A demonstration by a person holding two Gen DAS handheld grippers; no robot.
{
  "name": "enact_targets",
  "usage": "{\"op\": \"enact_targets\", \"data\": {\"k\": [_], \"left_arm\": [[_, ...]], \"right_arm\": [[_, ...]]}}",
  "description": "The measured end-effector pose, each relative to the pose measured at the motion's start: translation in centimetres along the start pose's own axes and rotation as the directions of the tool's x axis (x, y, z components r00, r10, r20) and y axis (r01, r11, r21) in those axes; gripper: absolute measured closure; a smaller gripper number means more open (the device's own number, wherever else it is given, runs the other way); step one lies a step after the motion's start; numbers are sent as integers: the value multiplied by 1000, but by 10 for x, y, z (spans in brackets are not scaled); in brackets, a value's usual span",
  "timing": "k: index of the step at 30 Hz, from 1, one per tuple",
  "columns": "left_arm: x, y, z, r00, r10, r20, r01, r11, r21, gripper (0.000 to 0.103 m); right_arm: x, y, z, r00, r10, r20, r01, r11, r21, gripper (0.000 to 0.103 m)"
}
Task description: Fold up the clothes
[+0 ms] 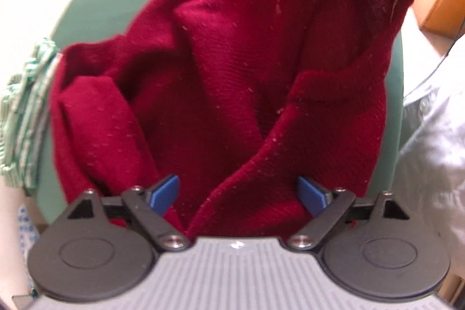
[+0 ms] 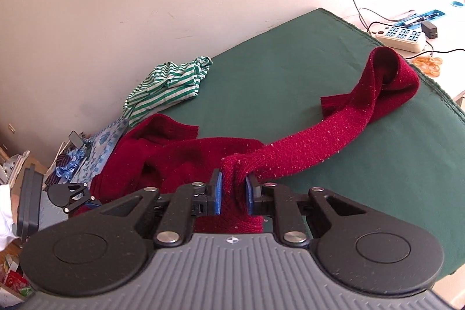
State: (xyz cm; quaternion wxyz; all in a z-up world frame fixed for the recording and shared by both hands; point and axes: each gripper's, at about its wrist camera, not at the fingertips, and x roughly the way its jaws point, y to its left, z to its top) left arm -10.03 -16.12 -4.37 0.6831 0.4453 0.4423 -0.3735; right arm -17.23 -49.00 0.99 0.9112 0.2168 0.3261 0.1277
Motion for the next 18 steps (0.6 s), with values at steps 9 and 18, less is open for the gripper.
{"op": "enact_targets", "data": {"k": [9, 18], "left_arm": [[-27, -52, -33, 991, 112, 71, -100, 982, -158, 88], [-139, -75, -58, 856, 496, 146, -247, 640, -728, 94]], "right_arm": [[-5, -6, -1, 999, -8, 46, 6, 999, 41, 86], [-5, 0, 35, 987, 81, 141, -80, 997, -13, 87]]}}
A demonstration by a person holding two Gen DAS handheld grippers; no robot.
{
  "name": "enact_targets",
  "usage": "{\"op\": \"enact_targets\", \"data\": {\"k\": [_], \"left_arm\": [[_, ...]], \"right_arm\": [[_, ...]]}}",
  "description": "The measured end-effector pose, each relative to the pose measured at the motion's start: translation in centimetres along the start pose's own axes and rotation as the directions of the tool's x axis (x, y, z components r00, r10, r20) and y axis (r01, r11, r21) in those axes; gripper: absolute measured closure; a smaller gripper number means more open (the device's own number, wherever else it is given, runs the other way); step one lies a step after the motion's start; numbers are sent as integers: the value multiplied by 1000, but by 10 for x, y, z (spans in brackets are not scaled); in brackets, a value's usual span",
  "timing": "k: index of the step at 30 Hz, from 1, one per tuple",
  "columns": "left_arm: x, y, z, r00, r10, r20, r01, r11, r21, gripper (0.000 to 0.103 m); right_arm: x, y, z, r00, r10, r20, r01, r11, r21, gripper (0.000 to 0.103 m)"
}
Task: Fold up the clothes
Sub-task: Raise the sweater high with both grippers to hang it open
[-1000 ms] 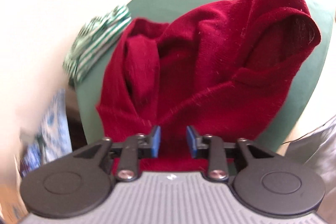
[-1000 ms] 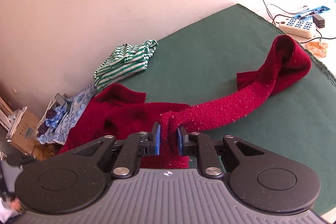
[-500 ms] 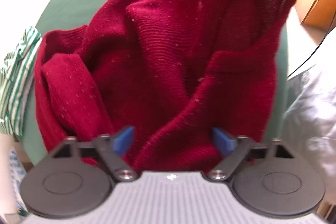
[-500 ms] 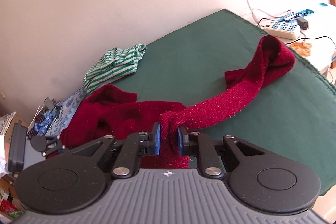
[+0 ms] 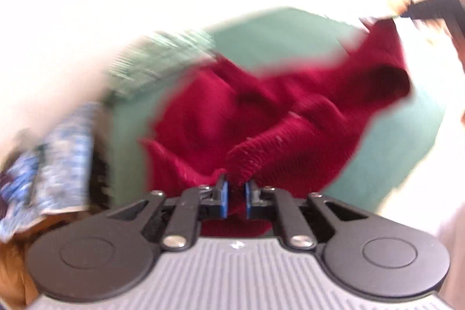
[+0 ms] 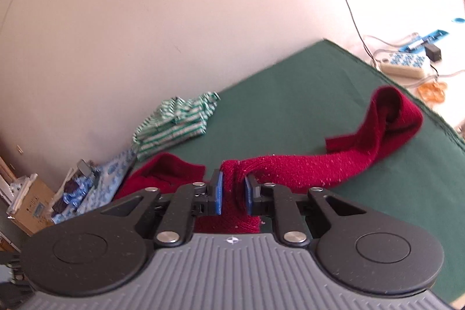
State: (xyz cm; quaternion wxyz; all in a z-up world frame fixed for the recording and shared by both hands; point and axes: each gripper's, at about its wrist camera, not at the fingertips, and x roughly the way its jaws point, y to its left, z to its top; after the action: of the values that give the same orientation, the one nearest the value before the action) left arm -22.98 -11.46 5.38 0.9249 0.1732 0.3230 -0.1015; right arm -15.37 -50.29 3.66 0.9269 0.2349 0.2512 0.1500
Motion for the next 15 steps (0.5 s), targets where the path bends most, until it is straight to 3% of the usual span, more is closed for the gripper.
{"op": "enact_targets", "data": {"k": [2, 4, 7, 9, 11, 14, 15], "left_arm": [[-25, 17, 20, 984, 143, 102, -132, 986, -106, 94], [-55, 35, 49, 944, 250, 213, -211, 959, -191, 94], [-103, 50, 99, 849, 392, 356, -323, 916, -238, 94], [-135, 54, 134, 785, 436, 441, -353, 899, -261, 93], [-166, 52, 168, 704, 496, 508, -410, 868, -279, 93], [-205, 51, 215, 620, 548, 562, -452, 835, -315, 93], [-213, 51, 229, 607, 560, 564, -462, 826, -323, 93]], "right_arm": [[-3, 7, 18, 997, 61, 51, -60, 998, -4, 88], [-12, 19, 48, 980, 151, 132, -150, 988, -18, 88], [-36, 49, 110, 917, 287, 277, -278, 958, -72, 88], [-56, 72, 150, 865, 344, 364, -325, 939, -116, 88], [-80, 98, 181, 812, 385, 439, -341, 923, -178, 88], [-117, 131, 218, 729, 453, 514, -361, 892, -273, 88], [-128, 141, 228, 712, 461, 531, -355, 887, -294, 88]]}}
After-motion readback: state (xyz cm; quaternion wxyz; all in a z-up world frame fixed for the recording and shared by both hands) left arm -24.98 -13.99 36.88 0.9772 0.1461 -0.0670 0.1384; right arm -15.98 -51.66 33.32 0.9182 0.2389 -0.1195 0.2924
